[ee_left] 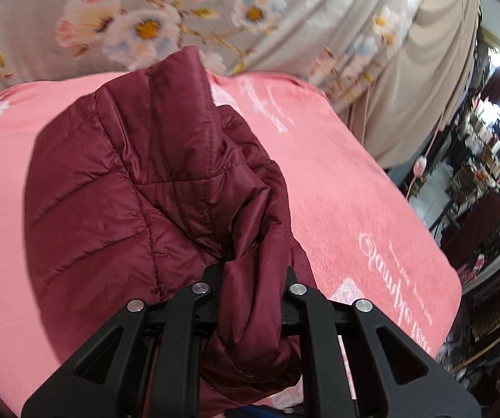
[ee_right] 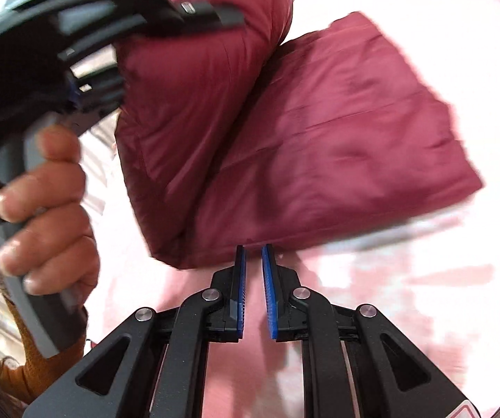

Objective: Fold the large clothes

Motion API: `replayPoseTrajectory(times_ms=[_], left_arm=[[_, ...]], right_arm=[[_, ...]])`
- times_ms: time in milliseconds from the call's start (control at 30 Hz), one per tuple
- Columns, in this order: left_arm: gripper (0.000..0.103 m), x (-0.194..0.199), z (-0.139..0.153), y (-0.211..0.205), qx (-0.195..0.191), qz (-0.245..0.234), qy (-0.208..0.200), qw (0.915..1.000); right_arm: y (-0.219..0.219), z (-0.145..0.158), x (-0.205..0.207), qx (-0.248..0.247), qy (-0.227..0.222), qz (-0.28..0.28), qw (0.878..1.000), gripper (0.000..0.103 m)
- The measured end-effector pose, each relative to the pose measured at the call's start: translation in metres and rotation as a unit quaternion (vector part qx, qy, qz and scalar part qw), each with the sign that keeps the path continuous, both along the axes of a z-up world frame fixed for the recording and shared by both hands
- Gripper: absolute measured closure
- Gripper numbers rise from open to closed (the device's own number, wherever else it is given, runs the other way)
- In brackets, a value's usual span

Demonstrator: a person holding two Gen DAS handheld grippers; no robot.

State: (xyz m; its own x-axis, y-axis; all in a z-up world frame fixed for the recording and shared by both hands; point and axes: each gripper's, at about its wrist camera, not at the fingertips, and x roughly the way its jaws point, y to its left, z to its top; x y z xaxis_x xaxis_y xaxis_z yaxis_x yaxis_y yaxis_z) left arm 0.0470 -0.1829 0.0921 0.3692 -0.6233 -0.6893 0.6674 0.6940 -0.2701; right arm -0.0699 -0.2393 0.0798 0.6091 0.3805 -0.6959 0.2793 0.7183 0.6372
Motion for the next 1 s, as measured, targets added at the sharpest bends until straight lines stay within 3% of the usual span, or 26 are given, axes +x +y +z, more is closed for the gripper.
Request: replayPoseTrajectory(times_ms=[400, 633, 700, 767, 800, 900, 1000], left_arm=[[0.092, -0.018, -0.058, -0.062, 0.069, -0.046, 0.011, 0.9965], [0.092, -0.024, -0.078, -0.071, 0.087, -0.055, 0.001, 0.9947], [0.091, -0.022, -0.078, -0.068, 0.085, -0.054, 0.001, 0.995], [0.089, -0.021, -0.075, -0.063, 0.073, -0.052, 0.006, 0.9959], [0.087, -0.021, -0.072, -0.061, 0.065, -0.05, 0.009, 0.9966], [0.075, -0.023, -0.06, -0.053, 0.047, -0.048, 0.013, 0.9977], [0.052, -0.033, -0.033, -0.035, 0.022, -0.037, -0.006, 0.9991]], right_arm=[[-0.058, 0.027, -0.043, -0.075, 0.006, -0.109, 0.991, 0.09], [-0.121, 0.063, -0.022, -0.078, -0.032, -0.147, 0.985, 0.087], [-0.138, 0.071, -0.003, -0.069, -0.049, -0.147, 0.986, 0.076], [-0.151, 0.08, 0.012, -0.062, -0.065, -0.145, 0.985, 0.052], [-0.159, 0.08, 0.02, -0.059, -0.068, -0.14, 0.986, 0.05], [-0.173, 0.084, 0.047, -0.047, -0.073, -0.126, 0.988, 0.049], [-0.185, 0.086, 0.074, -0.021, -0.063, -0.119, 0.991, 0.049]])
